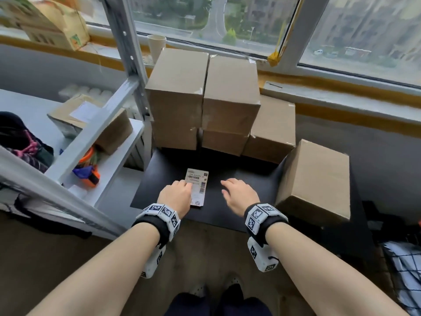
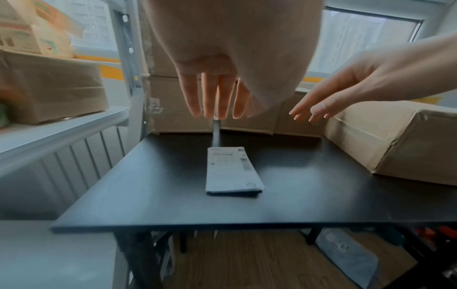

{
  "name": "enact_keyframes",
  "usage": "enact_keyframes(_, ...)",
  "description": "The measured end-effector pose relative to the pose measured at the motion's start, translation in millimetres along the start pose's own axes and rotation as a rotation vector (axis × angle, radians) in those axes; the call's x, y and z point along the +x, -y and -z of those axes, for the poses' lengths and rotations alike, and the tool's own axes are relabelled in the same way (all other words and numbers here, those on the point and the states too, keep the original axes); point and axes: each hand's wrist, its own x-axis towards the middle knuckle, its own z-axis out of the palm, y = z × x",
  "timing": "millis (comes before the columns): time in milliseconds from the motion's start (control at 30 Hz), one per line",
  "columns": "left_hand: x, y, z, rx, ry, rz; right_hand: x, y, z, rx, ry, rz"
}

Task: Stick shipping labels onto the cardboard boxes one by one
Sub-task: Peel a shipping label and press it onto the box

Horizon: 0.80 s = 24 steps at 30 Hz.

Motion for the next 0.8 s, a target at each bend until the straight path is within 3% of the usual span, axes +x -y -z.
enact_keyframes(400,-7.5,36.1,-48.0,-0.027,0.127,0.018,34.0,41.5,-68.0,0.029,0.119,0.087)
enact_keyframes(533,0.3,34.8,-60.6,-0.087,0.064,-0.002,45.4,42.9,-86.6,0.032,0.13,0.15)
enact_keyframes(800,16.7,47.3,-100.9,-0.174,0.029,-0.029,55.3,41.8,-104.1,0.114,0.073,0.122)
